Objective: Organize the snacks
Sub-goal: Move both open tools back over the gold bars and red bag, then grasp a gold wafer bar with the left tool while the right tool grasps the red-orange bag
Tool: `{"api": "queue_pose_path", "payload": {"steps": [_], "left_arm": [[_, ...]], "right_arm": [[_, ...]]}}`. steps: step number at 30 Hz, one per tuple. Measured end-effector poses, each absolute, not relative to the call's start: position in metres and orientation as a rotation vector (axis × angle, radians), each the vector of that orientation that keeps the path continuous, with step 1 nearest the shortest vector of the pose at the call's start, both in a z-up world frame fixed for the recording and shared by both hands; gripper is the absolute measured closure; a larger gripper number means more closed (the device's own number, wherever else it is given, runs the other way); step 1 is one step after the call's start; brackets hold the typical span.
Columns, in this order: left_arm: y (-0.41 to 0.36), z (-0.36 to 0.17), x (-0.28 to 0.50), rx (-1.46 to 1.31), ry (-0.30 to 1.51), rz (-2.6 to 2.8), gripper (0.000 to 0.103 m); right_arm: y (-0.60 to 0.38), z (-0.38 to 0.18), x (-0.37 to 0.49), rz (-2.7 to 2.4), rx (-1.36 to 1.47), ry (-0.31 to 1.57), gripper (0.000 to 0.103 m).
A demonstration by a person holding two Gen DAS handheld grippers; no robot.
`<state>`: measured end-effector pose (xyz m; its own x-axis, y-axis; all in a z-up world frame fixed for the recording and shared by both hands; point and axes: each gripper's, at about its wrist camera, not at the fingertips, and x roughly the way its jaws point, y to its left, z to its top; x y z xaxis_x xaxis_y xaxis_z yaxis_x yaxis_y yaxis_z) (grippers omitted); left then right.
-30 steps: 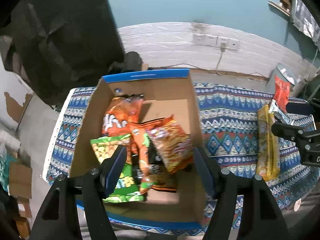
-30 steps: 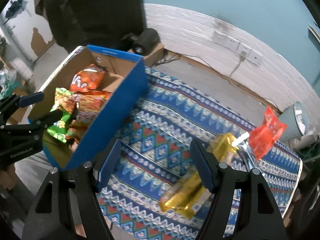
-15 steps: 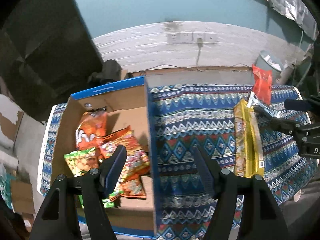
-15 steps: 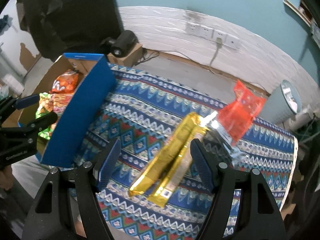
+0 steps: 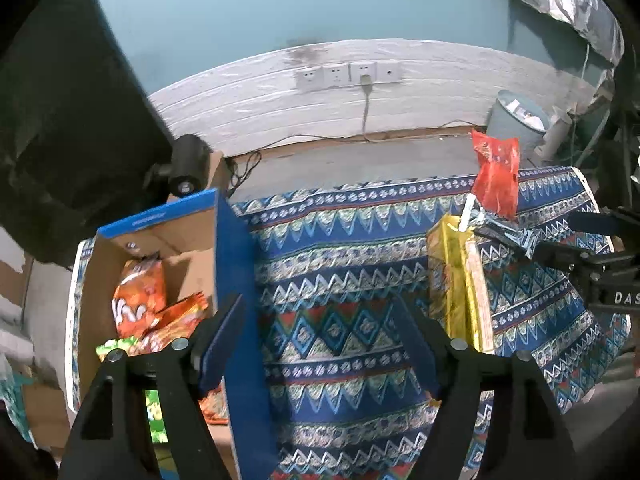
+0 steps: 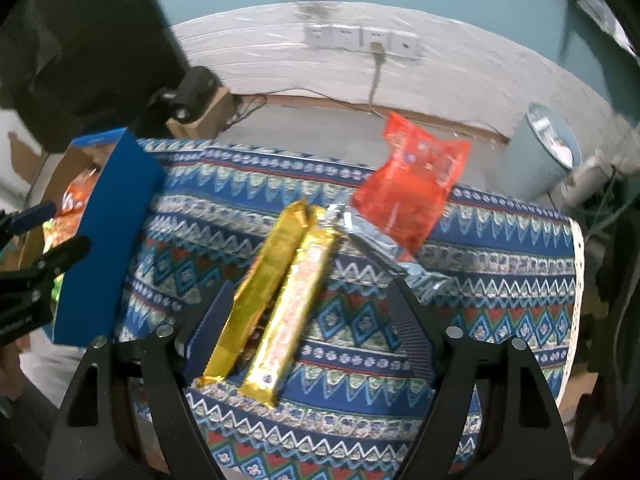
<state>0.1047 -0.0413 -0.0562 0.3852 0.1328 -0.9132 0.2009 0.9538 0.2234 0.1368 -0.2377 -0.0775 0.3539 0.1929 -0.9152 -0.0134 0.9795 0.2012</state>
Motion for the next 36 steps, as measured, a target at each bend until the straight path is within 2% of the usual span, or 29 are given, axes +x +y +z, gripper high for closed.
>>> {"api": "queue_pose_path", "payload": {"steps": [18,36], "left_arm": [[-0.097,-0.095,0.185,0.439,1.251,-0.135,0.026],[-0.098,-0.155,0.225,0.455,1.282,-0.191,0.026]], "right_arm": [[-0.327,-0.117,0.2,-0.027,0.36,1.318,0.023],[-0.327,-0.184,0.252,-0.06,0.505,1.347,0.023]]}}
